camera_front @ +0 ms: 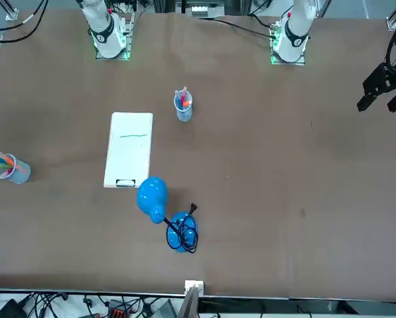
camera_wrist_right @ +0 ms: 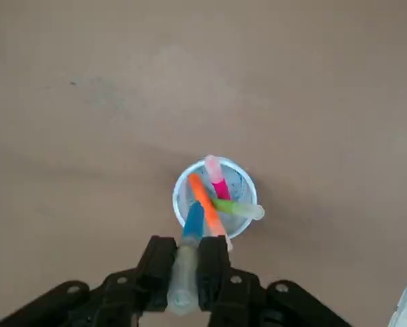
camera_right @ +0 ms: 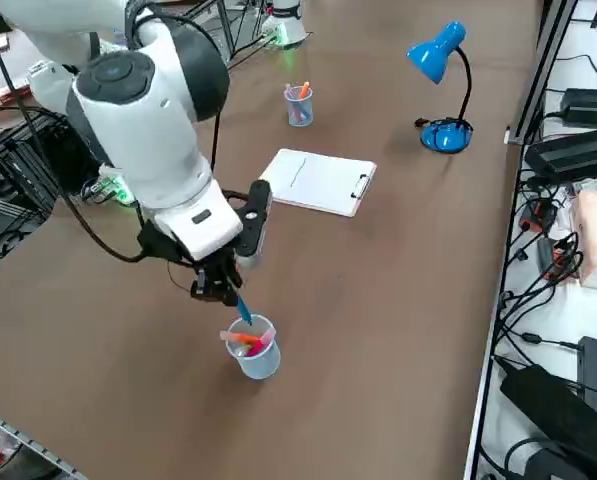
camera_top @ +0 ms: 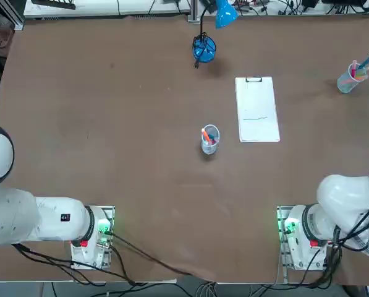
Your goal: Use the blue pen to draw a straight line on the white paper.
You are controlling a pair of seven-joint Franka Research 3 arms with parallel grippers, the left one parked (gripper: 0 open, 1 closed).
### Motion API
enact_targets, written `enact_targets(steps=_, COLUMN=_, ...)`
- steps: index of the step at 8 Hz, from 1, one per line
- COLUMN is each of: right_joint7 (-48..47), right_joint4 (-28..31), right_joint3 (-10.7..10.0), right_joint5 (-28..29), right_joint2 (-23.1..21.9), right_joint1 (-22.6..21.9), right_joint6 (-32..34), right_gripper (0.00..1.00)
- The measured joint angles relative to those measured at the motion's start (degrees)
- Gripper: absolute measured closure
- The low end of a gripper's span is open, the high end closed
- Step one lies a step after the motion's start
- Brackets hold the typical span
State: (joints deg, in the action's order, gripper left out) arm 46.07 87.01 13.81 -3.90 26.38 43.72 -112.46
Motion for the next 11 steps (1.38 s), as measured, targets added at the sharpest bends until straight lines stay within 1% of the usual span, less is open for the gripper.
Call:
enact_targets(steps=3, right_joint7=0.00, right_joint4=-0.05, right_joint3=0.07, right_joint5=0.02, right_joint2=1.10, right_joint1=0.96, right_joint6=-0.06, right_gripper=0.79)
enact_targets(steps=7, right_joint7=0.00, right_joint4=-0.05, right_joint3=0.39, right_joint5=0.07, right_joint2=3.08, right_joint1=1.01, right_joint6=-0.03, right_gripper=0.79)
enact_targets(steps=8, right_joint7=0.00, right_joint4=-0.05, right_joint3=0.42, right_joint5=0.07, right_joint2=3.29, right_joint1=1.01, right_joint6=-0.03, right_gripper=0.77)
enact_targets(steps=9, right_joint7=0.00, right_joint4=-0.05, right_joint3=0.45, right_joint5=0.07, right_joint2=3.37, right_joint1=0.97, right_joint6=-0.03, right_gripper=0.72)
enact_targets(steps=10, right_joint7=0.00, right_joint4=-0.06, right_joint3=0.63, right_joint5=0.07, right_joint2=3.37, right_joint1=0.91, right_joint6=-0.03, right_gripper=0.65)
enact_targets(steps=11, right_joint7=-0.02, right_joint4=-0.20, right_joint3=1.03, right_joint5=0.07, right_joint2=3.37, right_joint1=0.86, right_joint6=-0.03, right_gripper=0.46)
